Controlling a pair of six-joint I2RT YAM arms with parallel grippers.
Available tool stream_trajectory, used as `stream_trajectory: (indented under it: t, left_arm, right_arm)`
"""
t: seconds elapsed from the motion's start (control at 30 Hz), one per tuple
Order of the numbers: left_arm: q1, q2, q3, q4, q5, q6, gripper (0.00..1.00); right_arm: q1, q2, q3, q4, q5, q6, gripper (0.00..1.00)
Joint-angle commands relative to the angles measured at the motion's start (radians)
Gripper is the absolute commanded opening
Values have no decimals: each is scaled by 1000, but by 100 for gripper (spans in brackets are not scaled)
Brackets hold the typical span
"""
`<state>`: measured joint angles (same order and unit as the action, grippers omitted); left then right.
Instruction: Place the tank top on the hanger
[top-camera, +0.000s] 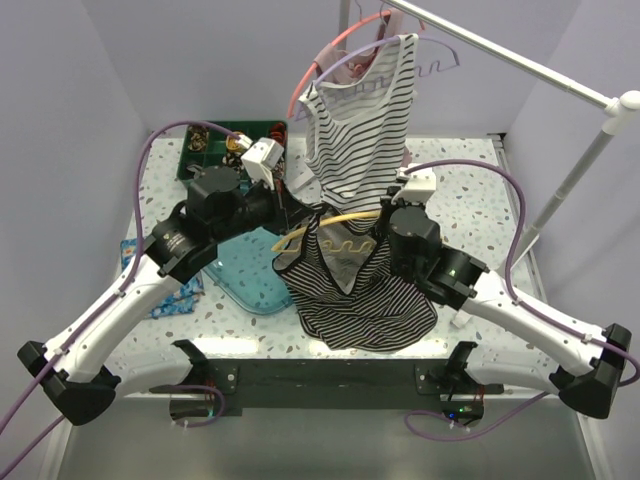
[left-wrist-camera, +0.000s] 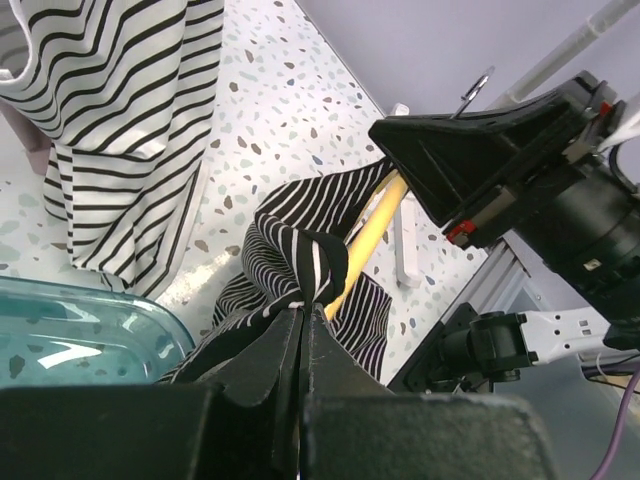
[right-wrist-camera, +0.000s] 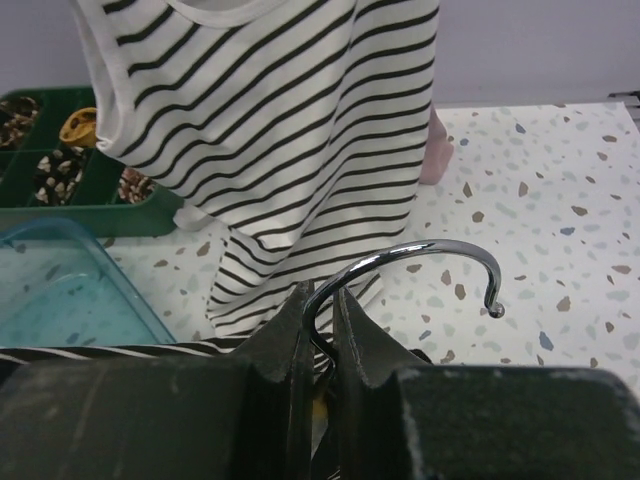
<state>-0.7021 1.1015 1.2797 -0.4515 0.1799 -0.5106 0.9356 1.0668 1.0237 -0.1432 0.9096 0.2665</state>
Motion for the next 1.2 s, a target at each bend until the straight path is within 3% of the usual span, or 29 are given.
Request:
stream_trajectory:
  t: [0.0,0.53,0.6,0.73,0.83,0.97,1.17]
  left_arm:
    - [23,8,63,23,12,30,1]
    - [49,6,84,43,70,21,8]
    - [50,0,83,48,75,24,17]
    - [62,4,127,30,75,55,53]
    - [72,11,203,16,70,95,68]
    - [73,5,335,4,87,174,76]
    - [73,-29,347,-87,199,383,76]
  right_arm:
    - [25,2,88,97,15,-26,0]
    - [58,97,180,133,18,-101,0]
    - [57,110,208,122,21,-107,0]
    - [60,101,249,93,3,-108,0]
    - [62,78,276,70,-18,-116,0]
    - [63,55,320,-19,-46,-133,0]
    - [63,-7,352,-123,-124,-145,0]
